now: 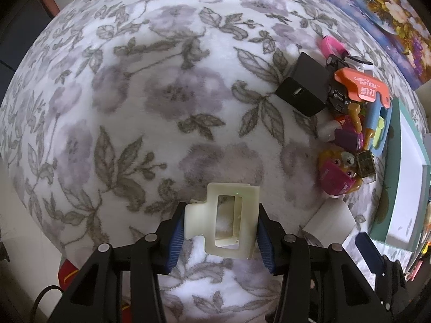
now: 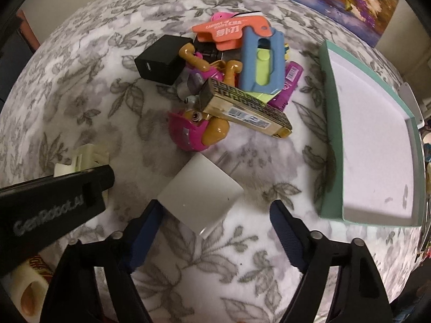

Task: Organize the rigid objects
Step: 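Carry the clip and charger into the teal-rimmed tray and open both grippers, then move the right gripper back to the pile over the gold patterned box, then grasp the gold patterned box with the right gripper while the left grasps the pink figure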

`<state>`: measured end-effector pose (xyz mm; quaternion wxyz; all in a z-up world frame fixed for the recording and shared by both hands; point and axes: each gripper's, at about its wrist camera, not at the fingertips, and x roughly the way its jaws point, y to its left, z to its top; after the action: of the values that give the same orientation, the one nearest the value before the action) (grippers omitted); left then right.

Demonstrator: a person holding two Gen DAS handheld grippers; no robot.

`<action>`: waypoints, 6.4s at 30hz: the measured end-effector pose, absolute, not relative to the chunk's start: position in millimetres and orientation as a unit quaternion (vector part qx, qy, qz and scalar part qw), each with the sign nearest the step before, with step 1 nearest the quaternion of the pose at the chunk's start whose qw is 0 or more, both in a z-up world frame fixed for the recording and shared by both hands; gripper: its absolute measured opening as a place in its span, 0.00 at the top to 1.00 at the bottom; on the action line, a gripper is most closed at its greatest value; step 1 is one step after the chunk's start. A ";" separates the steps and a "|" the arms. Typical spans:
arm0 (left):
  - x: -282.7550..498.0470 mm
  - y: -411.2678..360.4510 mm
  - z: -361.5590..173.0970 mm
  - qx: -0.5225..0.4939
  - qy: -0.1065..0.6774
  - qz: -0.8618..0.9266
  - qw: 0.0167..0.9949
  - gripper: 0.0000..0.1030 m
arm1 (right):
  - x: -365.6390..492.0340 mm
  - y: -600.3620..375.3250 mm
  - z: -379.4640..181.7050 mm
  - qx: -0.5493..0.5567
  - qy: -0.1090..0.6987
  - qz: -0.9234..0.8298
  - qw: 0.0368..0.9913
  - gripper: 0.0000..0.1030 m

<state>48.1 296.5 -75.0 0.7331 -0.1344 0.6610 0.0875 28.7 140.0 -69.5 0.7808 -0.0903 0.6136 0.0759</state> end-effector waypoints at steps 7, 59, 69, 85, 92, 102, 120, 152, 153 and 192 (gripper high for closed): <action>52.9 284.8 -65.2 -0.135 0.664 0.090 0.730 0.50 | 42.5 148.1 -76.6 -0.080 0.612 0.082 0.783 0.25; 138.4 74.6 25.9 -0.007 0.590 -0.031 0.807 0.52 | 97.6 -118.5 2.2 0.117 0.519 -0.162 0.831 0.42; 168.1 6.5 12.7 0.029 0.583 -0.068 0.809 0.52 | 117.5 -164.5 -12.7 0.126 0.513 -0.205 0.824 0.42; 185.7 -30.2 -14.4 0.042 0.587 -0.086 0.804 0.35 | 124.5 -179.2 -33.5 0.130 0.534 -0.209 0.809 0.42; 180.2 -13.4 -1.7 0.022 0.579 -0.082 0.811 0.24 | 120.3 -174.3 -31.2 0.123 0.540 -0.202 0.808 0.41; 163.5 45.0 22.3 -0.030 0.548 -0.041 0.835 0.00 | 103.9 -150.2 -21.8 0.102 0.536 -0.186 0.817 0.30; 104.9 177.1 35.8 -0.131 0.493 0.051 0.859 0.00 | 77.2 -82.8 21.2 0.088 0.509 -0.137 0.845 0.18; 102.8 271.5 -32.0 -0.170 0.610 0.140 0.762 0.00 | 92.3 50.4 -17.3 0.105 0.578 0.079 0.806 0.18; 103.2 272.5 -35.0 -0.172 0.613 0.142 0.758 0.00 | 93.1 52.2 -19.7 0.106 0.580 0.085 0.803 0.18; 110.6 273.7 -40.9 -0.214 0.624 0.124 0.741 0.00 | 106.8 29.9 -40.0 0.185 0.604 0.101 0.769 0.19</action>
<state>110.6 273.7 -40.9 0.7408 -0.2143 0.6244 0.1241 106.8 29.9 -40.0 0.7687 0.1846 0.6041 0.1009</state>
